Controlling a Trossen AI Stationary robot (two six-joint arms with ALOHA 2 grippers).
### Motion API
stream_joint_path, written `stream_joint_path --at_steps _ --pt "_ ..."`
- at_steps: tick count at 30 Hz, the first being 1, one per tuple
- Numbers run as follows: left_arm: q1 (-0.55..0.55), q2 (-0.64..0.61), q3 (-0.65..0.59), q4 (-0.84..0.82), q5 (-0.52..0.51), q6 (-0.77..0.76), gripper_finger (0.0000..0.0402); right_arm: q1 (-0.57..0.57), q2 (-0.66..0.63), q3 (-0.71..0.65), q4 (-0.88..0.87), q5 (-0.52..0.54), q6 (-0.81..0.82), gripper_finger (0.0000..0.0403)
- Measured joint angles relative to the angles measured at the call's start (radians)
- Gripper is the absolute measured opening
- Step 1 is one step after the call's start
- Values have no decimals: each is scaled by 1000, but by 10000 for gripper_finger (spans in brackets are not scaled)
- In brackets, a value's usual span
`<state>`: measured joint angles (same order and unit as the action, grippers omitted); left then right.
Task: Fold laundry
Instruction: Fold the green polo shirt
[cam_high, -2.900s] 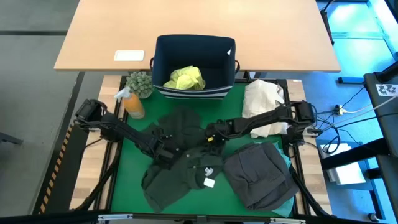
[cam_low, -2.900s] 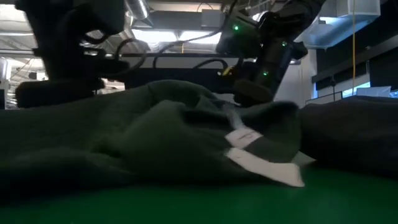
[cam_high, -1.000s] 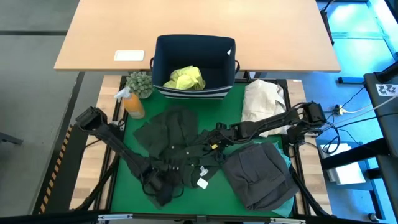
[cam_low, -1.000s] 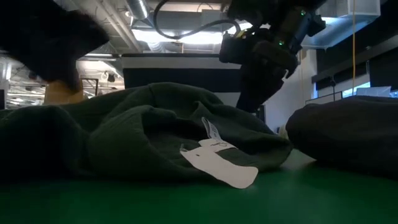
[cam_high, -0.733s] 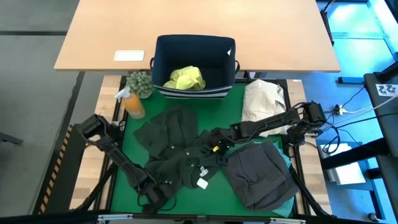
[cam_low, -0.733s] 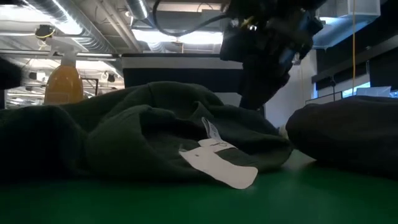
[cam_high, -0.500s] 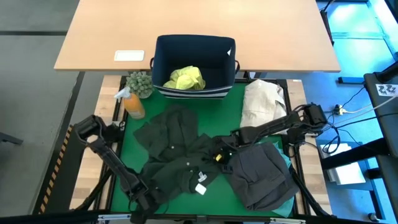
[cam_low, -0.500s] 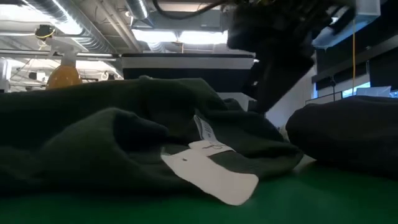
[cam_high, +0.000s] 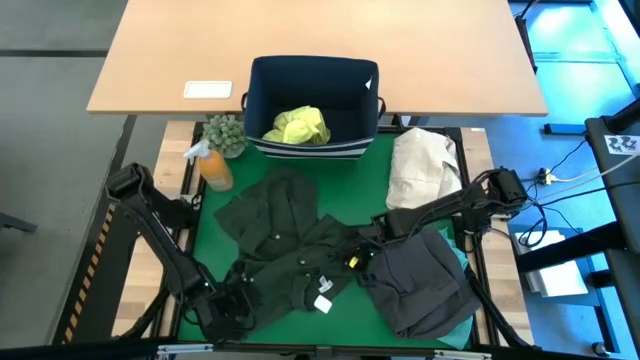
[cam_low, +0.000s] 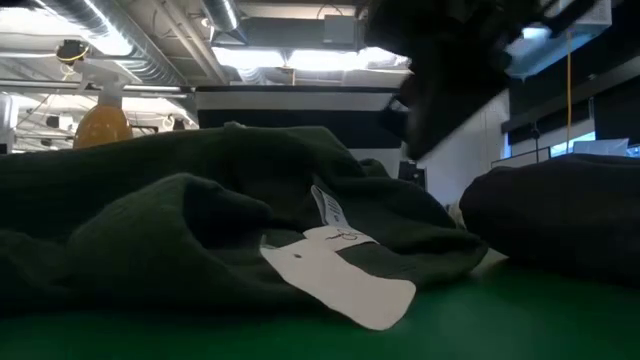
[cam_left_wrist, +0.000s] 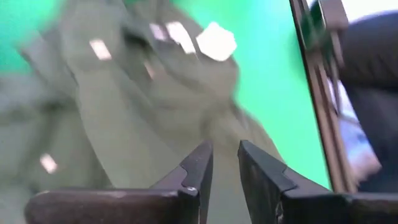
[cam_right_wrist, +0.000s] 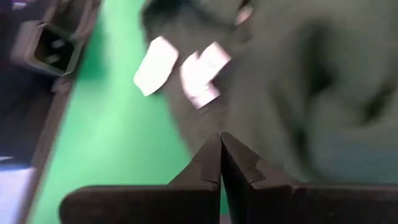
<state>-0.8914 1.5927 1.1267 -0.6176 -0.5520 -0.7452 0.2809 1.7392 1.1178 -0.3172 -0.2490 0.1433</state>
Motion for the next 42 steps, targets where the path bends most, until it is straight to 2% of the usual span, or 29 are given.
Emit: stream_joint_path --at_steps 6,11,17,19,24,29,38,41,42 --pt "68 43 0 145 -24 166 62 -17 0 79 -61 230 -71 5" --pt "131 130 0 279 98 276 53 -55 -1 102 -47 369 -78 5" --pt "190 226 0 290 181 310 40 -114 -1 102 -12 380 -104 5" --pt "222 234 0 291 191 311 39 -137 -1 102 30 380 -132 5" --pt "263 234 0 289 293 280 38 -192 -1 102 88 376 -144 5" --pt "244 234 0 234 377 218 38 -212 -1 98 73 363 -144 5" --pt "179 284 0 199 382 95 38 -209 -1 97 81 362 -149 5" --pt "158 311 2 202 450 70 38 -210 -1 97 81 362 -159 5" --pt "148 314 4 205 513 57 38 -210 -1 97 80 362 -173 5"
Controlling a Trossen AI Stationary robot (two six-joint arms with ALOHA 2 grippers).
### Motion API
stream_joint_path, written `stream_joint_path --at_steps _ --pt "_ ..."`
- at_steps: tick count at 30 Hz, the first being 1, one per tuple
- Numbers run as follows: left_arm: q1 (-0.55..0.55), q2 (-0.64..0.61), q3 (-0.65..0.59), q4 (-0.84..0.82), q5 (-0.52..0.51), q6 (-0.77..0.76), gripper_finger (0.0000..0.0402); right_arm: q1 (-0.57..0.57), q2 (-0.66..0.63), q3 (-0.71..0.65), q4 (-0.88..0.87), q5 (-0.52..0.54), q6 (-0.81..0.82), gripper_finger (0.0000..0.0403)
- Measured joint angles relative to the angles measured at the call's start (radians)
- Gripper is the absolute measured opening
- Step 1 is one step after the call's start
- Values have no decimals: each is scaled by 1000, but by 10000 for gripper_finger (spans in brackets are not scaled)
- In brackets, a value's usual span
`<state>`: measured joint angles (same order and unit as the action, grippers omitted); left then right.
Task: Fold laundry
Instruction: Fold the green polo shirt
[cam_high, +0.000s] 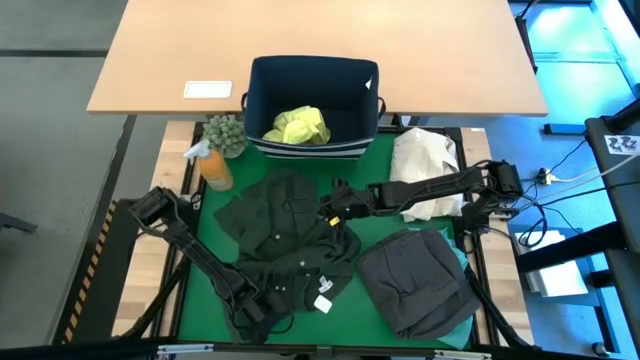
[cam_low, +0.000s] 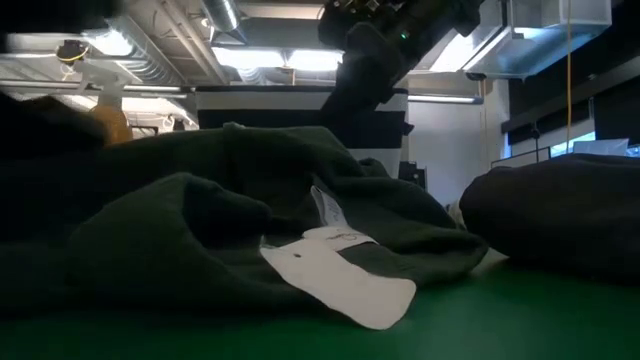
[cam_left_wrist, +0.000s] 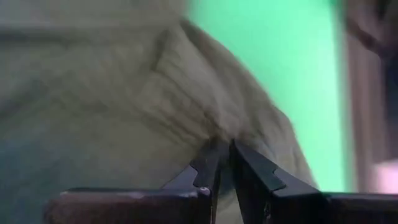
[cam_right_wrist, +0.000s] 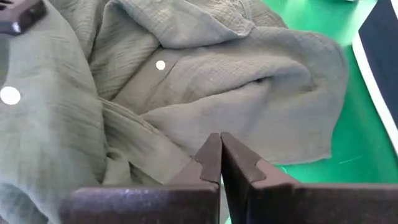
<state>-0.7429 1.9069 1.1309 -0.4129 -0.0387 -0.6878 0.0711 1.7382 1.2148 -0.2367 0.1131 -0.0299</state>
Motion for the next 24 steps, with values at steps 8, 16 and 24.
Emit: stream_joint_path --at_steps 8,16,24 --pt "-151 -8 -4 -34 339 -174 37 0 0 0 -7 1 -37 5" --pt "-229 -111 -5 -56 314 -348 3 0 0 0 -5 2 -54 5" --pt "-259 -357 -4 -250 -302 -229 1 0 24 -1 23 -26 -53 5"
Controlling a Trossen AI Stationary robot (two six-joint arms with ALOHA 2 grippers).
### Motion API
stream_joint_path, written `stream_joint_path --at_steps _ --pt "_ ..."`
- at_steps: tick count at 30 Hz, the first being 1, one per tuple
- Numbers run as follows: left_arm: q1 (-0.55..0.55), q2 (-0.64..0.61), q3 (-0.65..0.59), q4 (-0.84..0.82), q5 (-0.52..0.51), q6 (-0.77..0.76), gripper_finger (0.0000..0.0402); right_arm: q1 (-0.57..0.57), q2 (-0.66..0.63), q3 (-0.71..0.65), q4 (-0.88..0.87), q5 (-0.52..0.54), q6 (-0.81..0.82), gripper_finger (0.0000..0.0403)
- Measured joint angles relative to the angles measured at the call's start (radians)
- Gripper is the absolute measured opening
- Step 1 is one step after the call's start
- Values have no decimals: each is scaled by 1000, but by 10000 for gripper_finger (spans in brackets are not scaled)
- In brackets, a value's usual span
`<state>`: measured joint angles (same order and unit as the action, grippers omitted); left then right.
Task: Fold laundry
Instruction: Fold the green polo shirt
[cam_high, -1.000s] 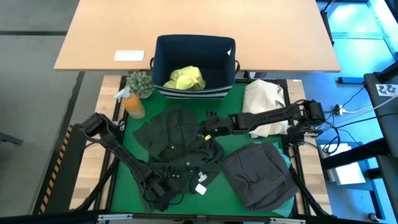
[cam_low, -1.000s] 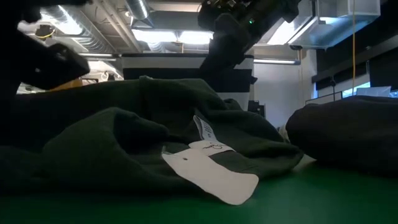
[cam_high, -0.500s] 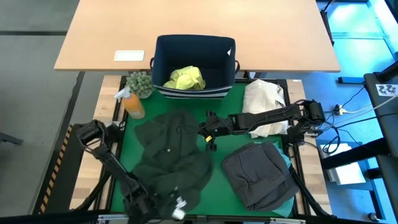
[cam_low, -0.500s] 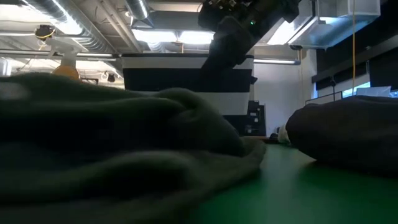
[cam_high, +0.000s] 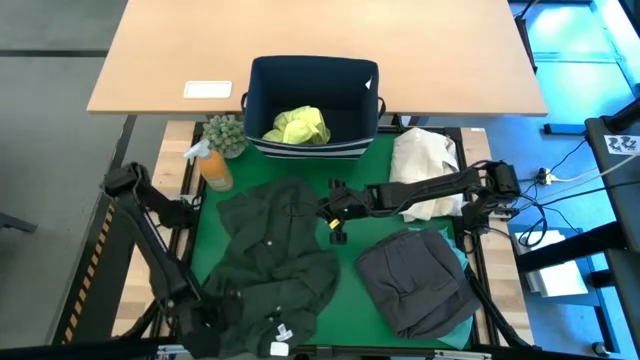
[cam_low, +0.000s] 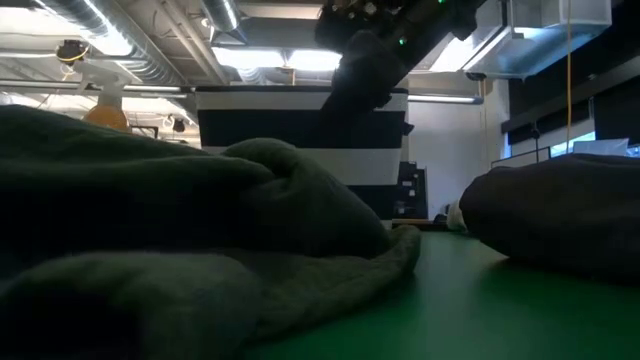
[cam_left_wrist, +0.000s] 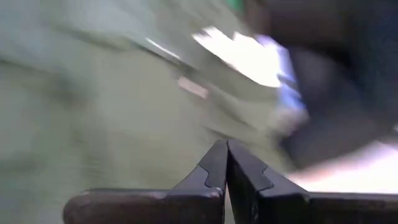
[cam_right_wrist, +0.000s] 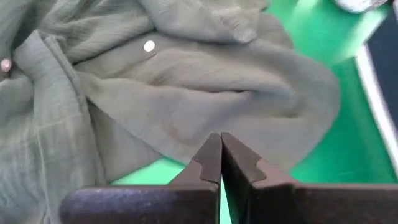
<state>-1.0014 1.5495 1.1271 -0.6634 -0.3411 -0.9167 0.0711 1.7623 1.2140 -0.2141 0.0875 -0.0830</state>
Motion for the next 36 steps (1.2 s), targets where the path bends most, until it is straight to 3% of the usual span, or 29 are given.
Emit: stream_joint_path --at_steps 3,5,9,15,19,27,36 --pt "10 -52 0 -187 -239 -8 1 0 63 0 81 -32 2 5" --pt "35 -59 0 -322 -307 -39 1 0 120 1 130 -56 5 5" --pt "121 -59 -49 -409 -297 -94 1 -13 216 4 165 -56 31 5" --pt "258 -57 -232 -139 -213 50 0 -72 301 18 157 -54 156 5" --pt "334 -57 -316 -19 -216 87 0 -98 306 23 101 -54 196 5" --pt "425 -57 -380 -40 -216 64 0 -110 233 20 -215 59 219 5" --pt "453 -57 -387 -192 -224 -69 0 -111 185 14 -647 225 314 5"
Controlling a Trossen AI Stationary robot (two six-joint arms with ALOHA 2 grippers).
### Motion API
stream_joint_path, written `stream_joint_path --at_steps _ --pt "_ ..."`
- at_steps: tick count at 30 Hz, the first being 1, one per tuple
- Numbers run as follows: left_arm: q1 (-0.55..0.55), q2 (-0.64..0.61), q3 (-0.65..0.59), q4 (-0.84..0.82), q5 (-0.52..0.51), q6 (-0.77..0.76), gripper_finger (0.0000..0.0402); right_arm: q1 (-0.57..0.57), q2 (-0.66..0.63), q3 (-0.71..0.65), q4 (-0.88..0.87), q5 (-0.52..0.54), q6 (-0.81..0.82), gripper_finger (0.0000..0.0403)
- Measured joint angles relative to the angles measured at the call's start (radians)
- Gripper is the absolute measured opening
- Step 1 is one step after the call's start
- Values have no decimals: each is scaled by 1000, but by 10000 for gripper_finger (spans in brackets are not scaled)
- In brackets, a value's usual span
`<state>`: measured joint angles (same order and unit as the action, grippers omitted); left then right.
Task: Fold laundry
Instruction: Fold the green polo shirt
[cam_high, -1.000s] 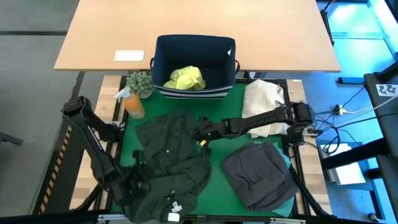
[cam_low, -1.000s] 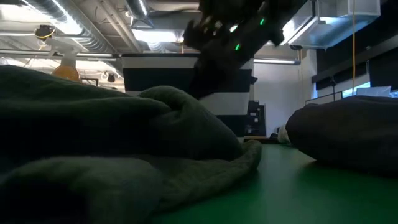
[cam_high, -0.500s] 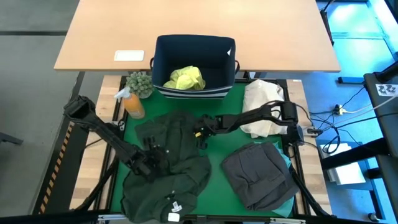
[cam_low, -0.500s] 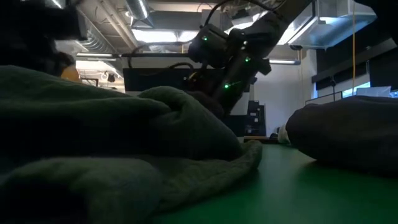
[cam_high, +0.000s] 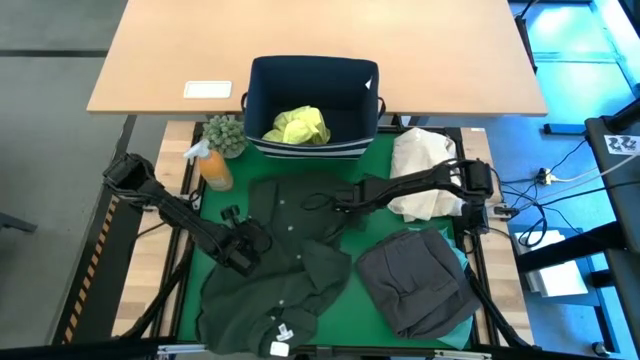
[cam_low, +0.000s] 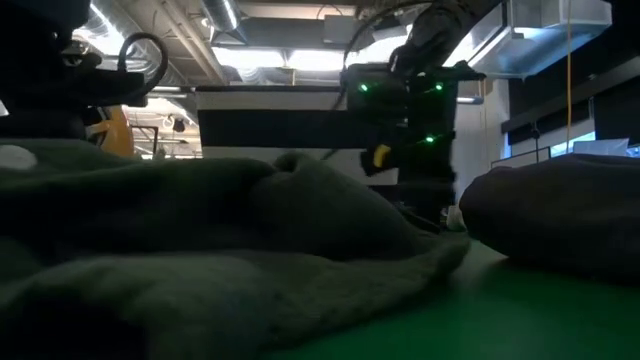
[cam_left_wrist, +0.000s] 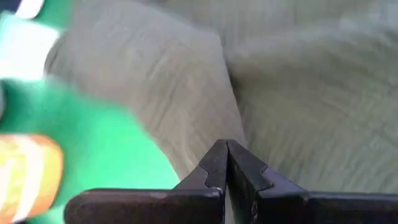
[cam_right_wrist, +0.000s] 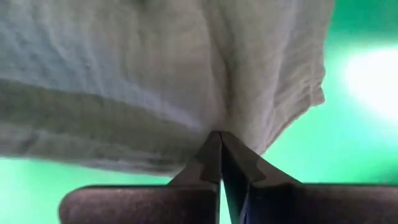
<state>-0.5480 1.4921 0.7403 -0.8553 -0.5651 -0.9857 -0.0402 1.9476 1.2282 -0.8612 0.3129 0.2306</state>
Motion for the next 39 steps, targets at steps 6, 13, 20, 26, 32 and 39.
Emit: stream_joint_path --at_steps 6,13,20,26,32,39 --pt "0 0 0 -125 -50 -112 0 0 0 -2 -106 40 28 5" --pt "13 0 16 -231 -149 -235 0 0 0 -2 -98 74 23 5" --pt "50 0 54 -135 -250 -37 0 0 -1 0 9 19 -20 5" --pt "218 0 -11 78 -176 245 0 1 -4 2 78 -45 -34 5" --pt "437 0 -57 332 -54 543 0 1 -5 2 80 -53 -48 5" --pt "624 0 -81 353 40 633 0 9 -6 4 8 -95 -47 5"
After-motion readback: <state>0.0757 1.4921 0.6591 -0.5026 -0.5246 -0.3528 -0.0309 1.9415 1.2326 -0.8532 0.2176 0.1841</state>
